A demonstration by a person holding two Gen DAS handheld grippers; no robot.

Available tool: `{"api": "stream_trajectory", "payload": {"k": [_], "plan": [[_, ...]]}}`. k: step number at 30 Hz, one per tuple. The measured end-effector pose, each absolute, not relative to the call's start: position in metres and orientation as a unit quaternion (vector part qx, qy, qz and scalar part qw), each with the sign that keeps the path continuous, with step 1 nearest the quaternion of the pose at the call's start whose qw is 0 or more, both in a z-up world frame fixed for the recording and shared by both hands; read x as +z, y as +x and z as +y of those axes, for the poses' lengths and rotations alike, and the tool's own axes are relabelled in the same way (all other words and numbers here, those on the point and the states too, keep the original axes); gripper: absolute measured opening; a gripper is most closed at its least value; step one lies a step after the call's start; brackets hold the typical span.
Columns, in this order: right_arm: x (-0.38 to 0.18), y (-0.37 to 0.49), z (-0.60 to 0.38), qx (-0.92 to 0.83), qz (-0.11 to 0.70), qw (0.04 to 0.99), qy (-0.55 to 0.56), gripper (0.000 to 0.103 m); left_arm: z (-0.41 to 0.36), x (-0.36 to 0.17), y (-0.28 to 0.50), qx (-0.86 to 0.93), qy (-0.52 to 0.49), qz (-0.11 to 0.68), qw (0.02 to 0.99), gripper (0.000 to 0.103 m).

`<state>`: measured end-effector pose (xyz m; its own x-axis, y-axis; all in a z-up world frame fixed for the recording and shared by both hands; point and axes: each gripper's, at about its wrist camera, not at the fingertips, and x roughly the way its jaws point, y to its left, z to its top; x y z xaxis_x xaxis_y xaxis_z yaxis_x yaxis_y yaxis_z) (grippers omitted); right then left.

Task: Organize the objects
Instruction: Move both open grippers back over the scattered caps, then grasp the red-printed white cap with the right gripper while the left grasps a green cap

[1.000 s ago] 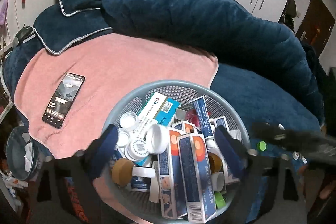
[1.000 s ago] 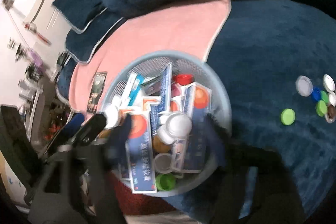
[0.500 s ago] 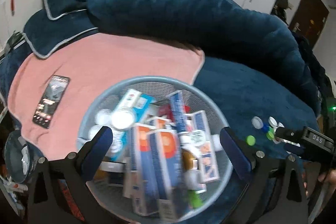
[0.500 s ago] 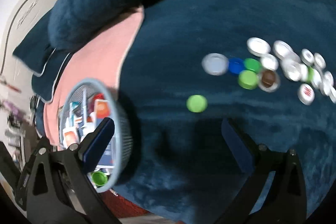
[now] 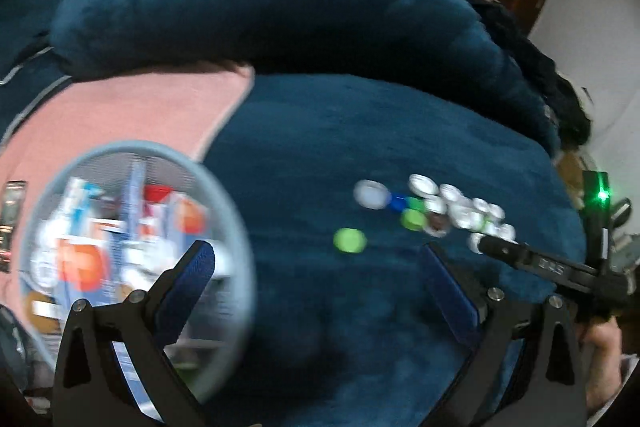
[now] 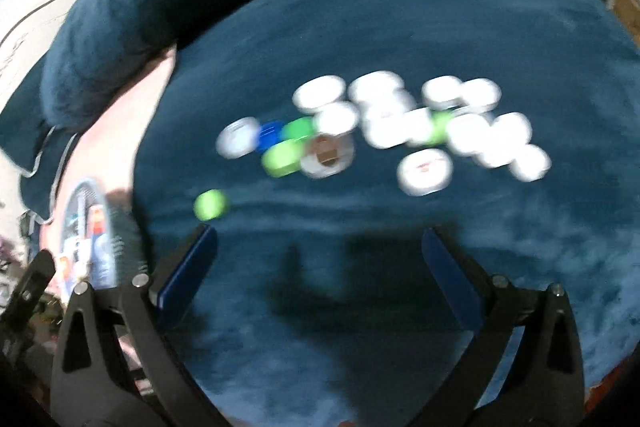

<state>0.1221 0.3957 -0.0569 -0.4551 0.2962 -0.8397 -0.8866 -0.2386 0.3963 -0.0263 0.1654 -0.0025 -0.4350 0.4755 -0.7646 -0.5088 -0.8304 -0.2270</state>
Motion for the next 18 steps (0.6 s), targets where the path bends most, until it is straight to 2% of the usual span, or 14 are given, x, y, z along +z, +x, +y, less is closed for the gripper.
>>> {"api": "stream_trajectory", "payload": {"k": [3, 5, 7, 12, 13, 14, 15, 18], "plan": [[-0.063, 0.144, 0.409, 0.713, 0.445, 0.44, -0.316, 0.102, 0.187, -0.01, -0.017, 0.839, -0.452, 0.032, 0.3, 0.102], [-0.075, 0.151, 0.421, 0.707, 0.449, 0.44, -0.323, 0.098, 0.197, -0.015, -0.014, 0.837, -0.456, 0.041, 0.3, 0.102], [-0.087, 0.152, 0.433, 0.701, 0.453, 0.438, -0.334, 0.08, 0.203, -0.018, -0.014, 0.838, -0.456, 0.048, 0.297, 0.102], [-0.115, 0.142, 0.447, 0.696, 0.445, 0.429, -0.365, 0.057, 0.22, -0.032, -0.019, 0.835, -0.461, 0.059, 0.296, 0.102], [-0.117, 0.141, 0.448, 0.698, 0.439, 0.43, -0.366, 0.044, 0.223, -0.037, -0.021, 0.833, -0.462, 0.062, 0.296, 0.102], [-0.117, 0.14, 0.448, 0.701, 0.428, 0.434, -0.369, 0.036, 0.226, -0.042, -0.022, 0.832, -0.465, 0.065, 0.296, 0.102], [-0.116, 0.141, 0.448, 0.706, 0.416, 0.437, -0.371, 0.033, 0.23, -0.048, -0.022, 0.831, -0.466, 0.065, 0.296, 0.102], [-0.108, 0.154, 0.444, 0.72, 0.426, 0.429, -0.341, 0.033, 0.242, -0.073, -0.024, 0.826, -0.478, 0.062, 0.291, 0.102]]}}
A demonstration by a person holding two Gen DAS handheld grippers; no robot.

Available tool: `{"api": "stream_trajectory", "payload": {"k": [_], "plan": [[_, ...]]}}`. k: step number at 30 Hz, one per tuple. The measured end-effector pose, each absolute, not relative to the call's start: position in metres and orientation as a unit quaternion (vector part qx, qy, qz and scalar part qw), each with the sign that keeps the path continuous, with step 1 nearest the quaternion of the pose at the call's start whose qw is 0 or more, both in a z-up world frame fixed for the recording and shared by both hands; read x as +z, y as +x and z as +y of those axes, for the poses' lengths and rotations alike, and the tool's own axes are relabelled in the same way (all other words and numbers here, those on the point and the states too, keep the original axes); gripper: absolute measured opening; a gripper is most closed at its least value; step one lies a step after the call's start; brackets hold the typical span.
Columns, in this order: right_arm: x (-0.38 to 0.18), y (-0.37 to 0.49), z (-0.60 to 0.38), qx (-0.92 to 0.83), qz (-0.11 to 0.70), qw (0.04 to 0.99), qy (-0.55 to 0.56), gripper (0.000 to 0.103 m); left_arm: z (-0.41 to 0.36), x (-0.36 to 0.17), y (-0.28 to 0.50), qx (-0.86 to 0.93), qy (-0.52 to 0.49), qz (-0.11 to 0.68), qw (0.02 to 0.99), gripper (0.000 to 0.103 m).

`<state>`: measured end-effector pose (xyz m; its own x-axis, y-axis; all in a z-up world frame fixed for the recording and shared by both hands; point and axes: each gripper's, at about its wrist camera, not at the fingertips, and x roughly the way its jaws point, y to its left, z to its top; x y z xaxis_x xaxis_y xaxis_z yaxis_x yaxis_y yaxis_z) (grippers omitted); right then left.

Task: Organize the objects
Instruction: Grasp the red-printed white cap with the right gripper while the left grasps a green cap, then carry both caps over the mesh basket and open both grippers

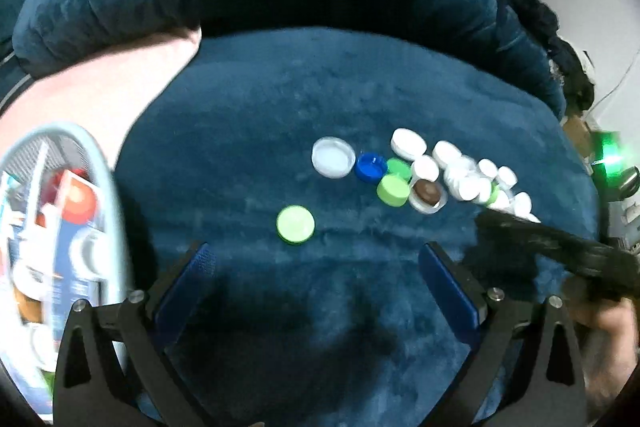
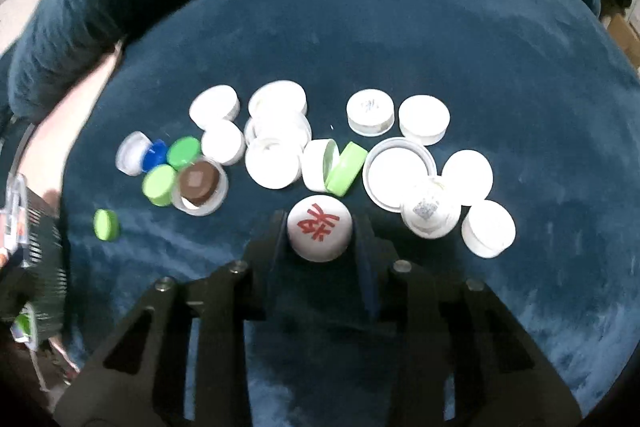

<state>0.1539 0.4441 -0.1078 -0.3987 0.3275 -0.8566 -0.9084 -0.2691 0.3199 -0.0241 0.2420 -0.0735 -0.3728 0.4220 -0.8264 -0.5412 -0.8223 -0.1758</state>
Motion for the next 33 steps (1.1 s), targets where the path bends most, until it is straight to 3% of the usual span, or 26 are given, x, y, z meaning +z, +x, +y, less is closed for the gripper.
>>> {"api": "stream_trajectory", "payload": {"k": [8, 10, 15, 33], "plan": [[-0.103, 0.164, 0.419, 0.719, 0.469, 0.39, -0.333, 0.033, 0.246, -0.125, -0.037, 0.855, -0.464, 0.038, 0.229, 0.099], [-0.104, 0.162, 0.418, 0.72, 0.469, 0.385, -0.336, 0.033, 0.245, -0.13, -0.045, 0.852, -0.466, 0.027, 0.237, 0.085], [-0.107, 0.156, 0.418, 0.721, 0.465, 0.379, -0.346, 0.033, 0.244, -0.136, -0.051, 0.845, -0.474, 0.045, 0.242, 0.03], [-0.06, 0.13, 0.398, 0.755, 0.491, 0.335, -0.278, 0.033, 0.193, -0.038, -0.025, 0.86, -0.427, 0.049, 0.276, 0.03]]}}
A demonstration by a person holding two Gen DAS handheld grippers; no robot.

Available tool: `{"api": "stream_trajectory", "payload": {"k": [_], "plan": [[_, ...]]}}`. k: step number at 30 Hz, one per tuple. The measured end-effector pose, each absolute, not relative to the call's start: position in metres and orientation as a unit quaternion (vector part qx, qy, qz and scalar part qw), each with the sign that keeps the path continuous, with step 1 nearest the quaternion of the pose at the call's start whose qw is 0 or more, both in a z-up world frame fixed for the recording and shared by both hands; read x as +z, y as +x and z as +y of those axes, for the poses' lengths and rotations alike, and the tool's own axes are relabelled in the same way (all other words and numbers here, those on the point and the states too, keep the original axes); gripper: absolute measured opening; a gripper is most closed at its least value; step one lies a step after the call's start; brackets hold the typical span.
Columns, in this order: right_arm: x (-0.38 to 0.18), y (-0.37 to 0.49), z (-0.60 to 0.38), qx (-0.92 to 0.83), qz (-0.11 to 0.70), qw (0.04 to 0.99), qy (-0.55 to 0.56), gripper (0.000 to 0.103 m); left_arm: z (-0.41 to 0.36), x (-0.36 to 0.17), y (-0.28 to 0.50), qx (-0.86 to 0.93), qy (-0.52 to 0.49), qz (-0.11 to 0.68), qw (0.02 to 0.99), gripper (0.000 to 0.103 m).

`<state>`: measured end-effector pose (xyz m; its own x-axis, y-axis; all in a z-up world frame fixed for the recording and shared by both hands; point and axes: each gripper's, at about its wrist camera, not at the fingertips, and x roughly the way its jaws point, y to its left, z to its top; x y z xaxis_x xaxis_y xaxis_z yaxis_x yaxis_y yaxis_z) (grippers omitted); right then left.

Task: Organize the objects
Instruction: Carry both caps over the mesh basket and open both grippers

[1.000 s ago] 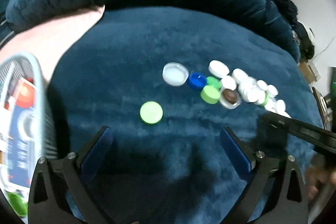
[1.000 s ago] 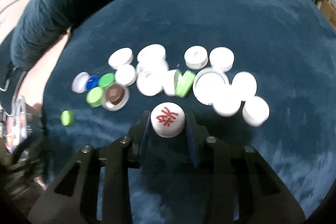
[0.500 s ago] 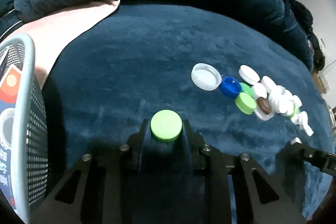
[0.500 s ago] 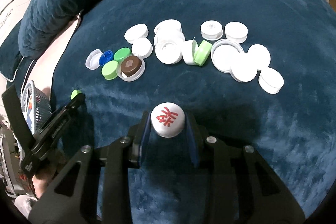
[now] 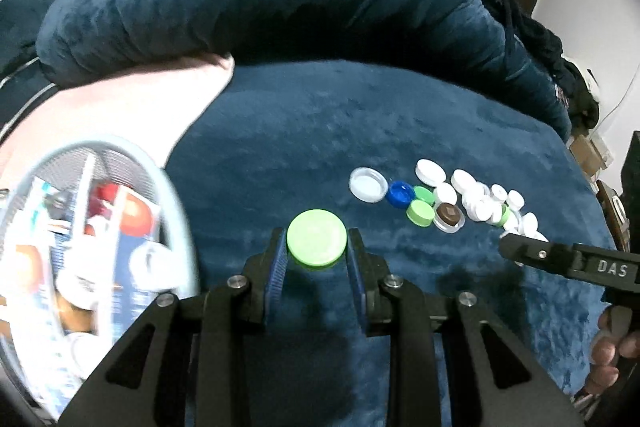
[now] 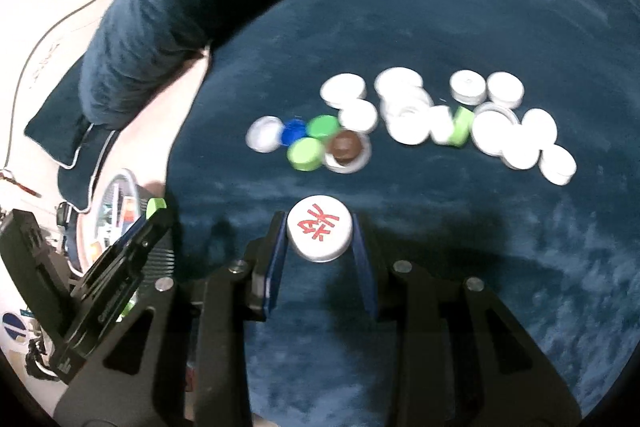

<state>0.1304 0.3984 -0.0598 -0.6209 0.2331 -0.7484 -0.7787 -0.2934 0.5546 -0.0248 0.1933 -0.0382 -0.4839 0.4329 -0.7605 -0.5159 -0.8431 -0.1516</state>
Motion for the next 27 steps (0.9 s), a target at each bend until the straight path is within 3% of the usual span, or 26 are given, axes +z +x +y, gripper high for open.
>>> {"api": "stream_trajectory", "payload": {"k": [13, 22, 23, 24, 26, 27], "plan": [[0.014, -0.007, 0.355, 0.827, 0.427, 0.24, -0.276, 0.033, 0.047, 0.032, -0.063, 0.902, -0.39, -0.011, 0.184, 0.03], [0.034, -0.109, 0.321, 0.86, 0.385, 0.17, -0.29, 0.034, -0.026, 0.013, -0.087, 0.898, -0.419, -0.053, 0.123, 0.03], [0.032, -0.115, 0.321, 0.86, 0.385, 0.166, -0.29, 0.034, -0.025, 0.01, -0.089, 0.896, -0.424, -0.047, 0.122, 0.036], [0.027, -0.12, 0.322, 0.857, 0.387, 0.163, -0.299, 0.036, -0.023, 0.008, -0.091, 0.895, -0.429, -0.041, 0.119, 0.06], [0.021, -0.12, 0.325, 0.848, 0.398, 0.17, -0.307, 0.065, -0.026, 0.003, -0.092, 0.894, -0.434, -0.033, 0.104, 0.096], [0.019, -0.114, 0.327, 0.844, 0.404, 0.181, -0.302, 0.097, -0.029, 0.002, -0.092, 0.895, -0.434, -0.035, 0.096, 0.099]]}}
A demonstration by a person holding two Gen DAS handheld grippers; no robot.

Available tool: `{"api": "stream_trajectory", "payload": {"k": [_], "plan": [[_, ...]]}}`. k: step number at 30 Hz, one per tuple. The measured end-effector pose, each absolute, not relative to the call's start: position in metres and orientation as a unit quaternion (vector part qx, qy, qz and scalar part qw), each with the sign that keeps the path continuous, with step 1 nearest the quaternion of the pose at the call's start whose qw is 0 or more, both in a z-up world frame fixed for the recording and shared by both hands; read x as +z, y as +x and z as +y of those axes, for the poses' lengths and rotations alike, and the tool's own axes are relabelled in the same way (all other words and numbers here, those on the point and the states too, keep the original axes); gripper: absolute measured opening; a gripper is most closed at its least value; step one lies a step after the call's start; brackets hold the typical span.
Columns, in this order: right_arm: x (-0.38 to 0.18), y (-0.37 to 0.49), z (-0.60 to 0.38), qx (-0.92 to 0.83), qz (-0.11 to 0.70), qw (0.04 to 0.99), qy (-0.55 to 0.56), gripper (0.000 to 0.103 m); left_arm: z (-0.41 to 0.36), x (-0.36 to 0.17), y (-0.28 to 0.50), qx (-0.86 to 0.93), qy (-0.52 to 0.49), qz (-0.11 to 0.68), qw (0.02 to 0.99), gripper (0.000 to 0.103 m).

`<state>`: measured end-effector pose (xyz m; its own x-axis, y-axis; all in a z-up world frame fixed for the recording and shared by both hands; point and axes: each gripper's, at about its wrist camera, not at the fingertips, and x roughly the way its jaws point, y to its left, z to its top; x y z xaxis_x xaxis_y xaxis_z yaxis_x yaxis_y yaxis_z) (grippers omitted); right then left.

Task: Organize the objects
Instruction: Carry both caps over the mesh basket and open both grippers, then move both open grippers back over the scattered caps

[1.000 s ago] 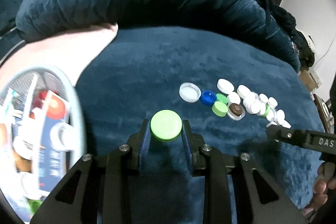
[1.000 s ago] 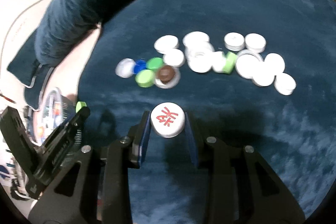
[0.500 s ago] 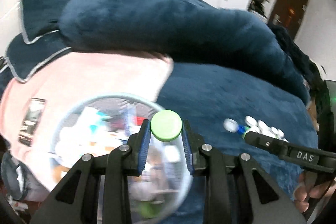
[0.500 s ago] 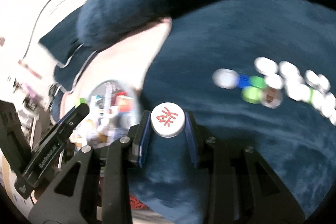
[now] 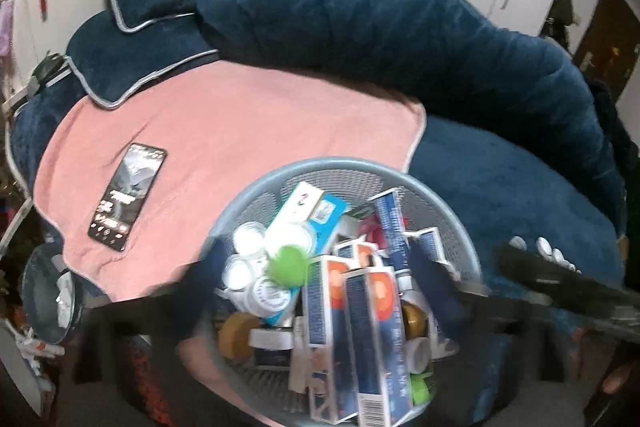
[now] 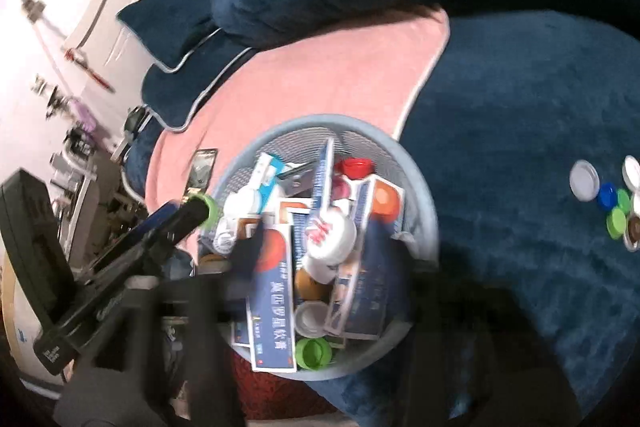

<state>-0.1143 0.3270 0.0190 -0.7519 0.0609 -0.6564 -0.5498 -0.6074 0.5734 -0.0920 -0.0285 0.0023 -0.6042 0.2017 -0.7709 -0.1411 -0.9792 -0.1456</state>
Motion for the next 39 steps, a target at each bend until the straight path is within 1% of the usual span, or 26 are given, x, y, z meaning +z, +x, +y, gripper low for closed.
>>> {"api": "stream_trajectory", "payload": {"k": [1, 8, 10, 19, 39], "plan": [[0.019, -0.108, 0.328, 0.841, 0.41, 0.194, -0.294, 0.103, -0.031, 0.003, -0.091, 0.895, -0.434, -0.036, 0.091, 0.099], [0.004, -0.07, 0.351, 0.812, 0.442, 0.251, -0.288, 0.103, -0.036, 0.004, -0.087, 0.896, -0.436, -0.042, 0.077, 0.1], [-0.002, -0.06, 0.355, 0.803, 0.443, 0.266, -0.297, 0.103, -0.035, 0.004, -0.085, 0.896, -0.435, -0.036, 0.076, 0.102], [-0.013, -0.02, 0.367, 0.783, 0.434, 0.314, -0.316, 0.103, -0.01, 0.008, -0.08, 0.895, -0.437, -0.002, 0.092, 0.102], [-0.024, 0.058, 0.375, 0.759, 0.442, 0.363, -0.311, 0.103, 0.071, 0.012, -0.062, 0.887, -0.432, 0.078, 0.145, 0.102]]}}
